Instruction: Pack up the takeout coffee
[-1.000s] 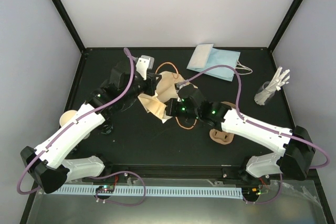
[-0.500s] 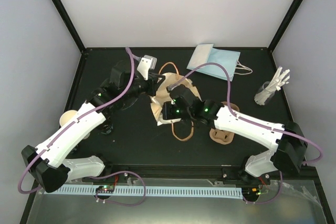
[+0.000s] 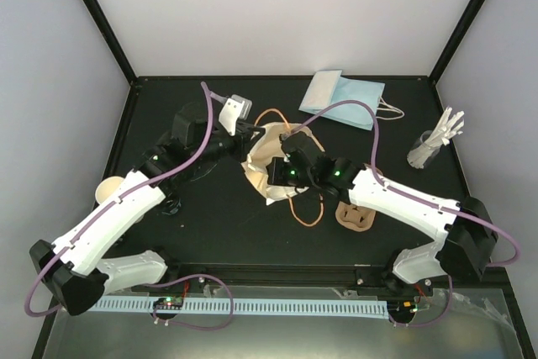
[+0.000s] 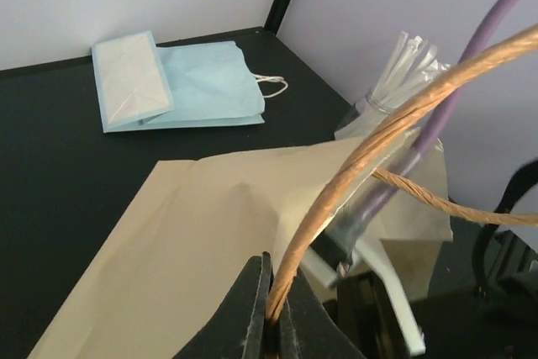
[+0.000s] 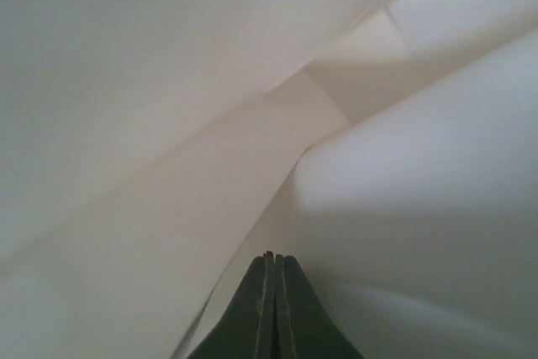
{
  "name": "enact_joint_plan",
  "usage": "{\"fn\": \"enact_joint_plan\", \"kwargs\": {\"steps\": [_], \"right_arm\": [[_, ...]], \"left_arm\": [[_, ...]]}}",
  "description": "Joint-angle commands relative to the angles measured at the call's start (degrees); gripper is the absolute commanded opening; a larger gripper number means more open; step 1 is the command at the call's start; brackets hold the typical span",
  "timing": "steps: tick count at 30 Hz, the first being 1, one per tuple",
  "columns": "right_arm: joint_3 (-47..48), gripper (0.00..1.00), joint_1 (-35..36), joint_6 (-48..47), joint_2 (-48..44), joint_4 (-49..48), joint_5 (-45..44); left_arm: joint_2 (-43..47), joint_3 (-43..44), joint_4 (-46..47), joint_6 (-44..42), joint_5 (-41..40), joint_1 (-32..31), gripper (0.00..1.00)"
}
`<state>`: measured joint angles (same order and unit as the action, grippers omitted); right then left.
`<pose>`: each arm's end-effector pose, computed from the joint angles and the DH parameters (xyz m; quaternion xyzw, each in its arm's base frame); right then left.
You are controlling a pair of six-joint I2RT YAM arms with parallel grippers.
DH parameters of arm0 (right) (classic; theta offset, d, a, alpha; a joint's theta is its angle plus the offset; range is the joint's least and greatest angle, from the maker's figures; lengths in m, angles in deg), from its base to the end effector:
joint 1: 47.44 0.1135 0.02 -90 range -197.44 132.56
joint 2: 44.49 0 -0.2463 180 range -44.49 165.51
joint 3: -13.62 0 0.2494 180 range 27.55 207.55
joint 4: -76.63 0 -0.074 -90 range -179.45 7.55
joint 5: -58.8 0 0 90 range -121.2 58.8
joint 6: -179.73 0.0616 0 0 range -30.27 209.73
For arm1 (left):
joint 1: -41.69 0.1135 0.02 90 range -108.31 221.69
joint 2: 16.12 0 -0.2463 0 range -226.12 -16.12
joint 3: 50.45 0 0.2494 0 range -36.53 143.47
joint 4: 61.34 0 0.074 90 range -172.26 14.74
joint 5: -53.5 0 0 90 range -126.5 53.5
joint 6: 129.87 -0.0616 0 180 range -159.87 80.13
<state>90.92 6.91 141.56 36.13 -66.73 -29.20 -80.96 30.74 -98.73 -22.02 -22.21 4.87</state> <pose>0.1922 0.2716 0.2550 -0.0273 0.9056 0.3476 0.2413 0.2145 -0.1796 0.3586 0.2042 0.7951 -0.3490 0.4519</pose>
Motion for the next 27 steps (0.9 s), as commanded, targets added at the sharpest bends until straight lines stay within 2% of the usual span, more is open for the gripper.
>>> {"fn": "enact_joint_plan", "kwargs": {"steps": [1, 16, 27], "right_arm": [[-2.1, 0.01, -1.92, 4.7, -2.73, -1.65, 0.78], [-2.36, 0.01, -6.55, 10.76, -5.42, 1.43, 0.6], [8.52, 0.01, -6.55, 20.59, 1.55, 16.52, -8.08]], "left_arm": [[3.83, -1.34, 3.31, -1.85, 2.73, -0.04, 0.02], [6.79, -3.17, 2.07, -6.1, 6.0, -0.08, 0.02], [4.91, -3.35, 5.74, -4.05, 13.5, -0.14, 0.01]]}}
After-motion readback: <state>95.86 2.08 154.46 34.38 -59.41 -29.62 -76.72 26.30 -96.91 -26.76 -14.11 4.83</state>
